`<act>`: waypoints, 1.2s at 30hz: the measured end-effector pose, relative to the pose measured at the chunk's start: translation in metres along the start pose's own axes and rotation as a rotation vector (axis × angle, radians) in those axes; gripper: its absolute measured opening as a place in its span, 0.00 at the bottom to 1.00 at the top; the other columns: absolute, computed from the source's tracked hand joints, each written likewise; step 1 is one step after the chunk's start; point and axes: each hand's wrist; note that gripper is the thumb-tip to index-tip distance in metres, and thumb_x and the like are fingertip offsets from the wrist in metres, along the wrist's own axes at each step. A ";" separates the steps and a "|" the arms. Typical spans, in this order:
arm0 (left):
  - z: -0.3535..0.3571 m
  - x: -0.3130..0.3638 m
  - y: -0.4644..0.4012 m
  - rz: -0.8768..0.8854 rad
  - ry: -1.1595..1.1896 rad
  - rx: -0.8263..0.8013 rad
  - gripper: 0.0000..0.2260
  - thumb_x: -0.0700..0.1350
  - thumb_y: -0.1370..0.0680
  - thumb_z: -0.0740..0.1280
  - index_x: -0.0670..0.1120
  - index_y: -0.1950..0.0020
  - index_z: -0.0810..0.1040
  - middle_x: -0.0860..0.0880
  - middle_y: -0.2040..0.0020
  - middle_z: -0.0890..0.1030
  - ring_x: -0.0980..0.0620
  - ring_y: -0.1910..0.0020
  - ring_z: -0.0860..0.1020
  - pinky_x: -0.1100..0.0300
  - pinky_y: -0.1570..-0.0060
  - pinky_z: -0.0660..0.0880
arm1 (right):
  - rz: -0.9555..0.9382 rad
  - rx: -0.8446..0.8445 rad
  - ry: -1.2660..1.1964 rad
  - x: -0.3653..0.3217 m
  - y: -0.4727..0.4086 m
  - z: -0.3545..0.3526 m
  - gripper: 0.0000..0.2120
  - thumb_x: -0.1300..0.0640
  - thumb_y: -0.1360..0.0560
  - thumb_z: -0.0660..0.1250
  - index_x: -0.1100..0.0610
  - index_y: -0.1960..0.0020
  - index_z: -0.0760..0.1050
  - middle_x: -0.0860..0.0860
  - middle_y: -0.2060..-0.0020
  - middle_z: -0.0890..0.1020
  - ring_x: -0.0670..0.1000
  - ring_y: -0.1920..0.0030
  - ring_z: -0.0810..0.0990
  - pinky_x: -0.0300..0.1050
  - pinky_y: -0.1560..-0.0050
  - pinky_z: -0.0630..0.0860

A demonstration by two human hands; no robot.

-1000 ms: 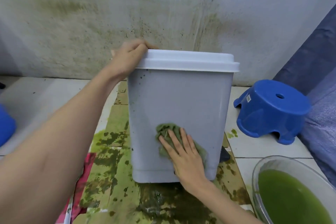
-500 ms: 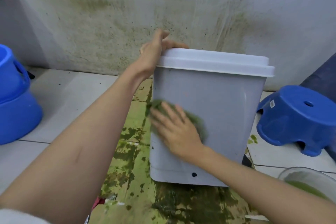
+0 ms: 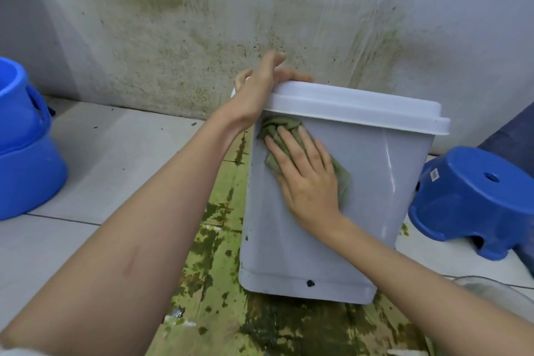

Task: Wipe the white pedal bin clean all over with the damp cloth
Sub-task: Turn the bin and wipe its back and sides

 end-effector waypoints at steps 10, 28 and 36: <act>0.010 0.009 0.017 0.082 -0.152 0.075 0.24 0.54 0.23 0.44 0.59 0.49 0.81 0.66 0.50 0.79 0.67 0.42 0.67 0.50 0.27 0.48 | -0.020 -0.018 0.006 0.012 -0.022 -0.012 0.24 0.62 0.25 0.61 0.52 0.30 0.68 0.51 0.31 0.72 0.53 0.30 0.64 0.51 0.31 0.60; 0.022 0.002 0.026 0.261 -0.543 0.255 0.20 0.51 0.25 0.49 0.62 0.40 0.75 0.63 0.49 0.70 0.58 0.41 0.68 0.50 0.30 0.51 | -0.412 -0.274 0.091 0.004 0.115 -0.009 0.21 0.58 0.17 0.49 0.53 0.25 0.57 0.48 0.26 0.60 0.54 0.24 0.51 0.52 0.25 0.47; 0.026 0.002 0.031 0.264 -0.516 0.300 0.21 0.50 0.25 0.49 0.61 0.41 0.76 0.63 0.54 0.69 0.61 0.44 0.65 0.51 0.30 0.51 | -0.254 -0.277 -0.172 -0.028 0.134 0.006 0.25 0.63 0.24 0.60 0.55 0.28 0.62 0.51 0.27 0.62 0.55 0.24 0.52 0.54 0.25 0.52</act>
Point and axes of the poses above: each hand's wrist, its own y-axis away from the middle knuckle, its own z-axis out of the palm, x = y × z
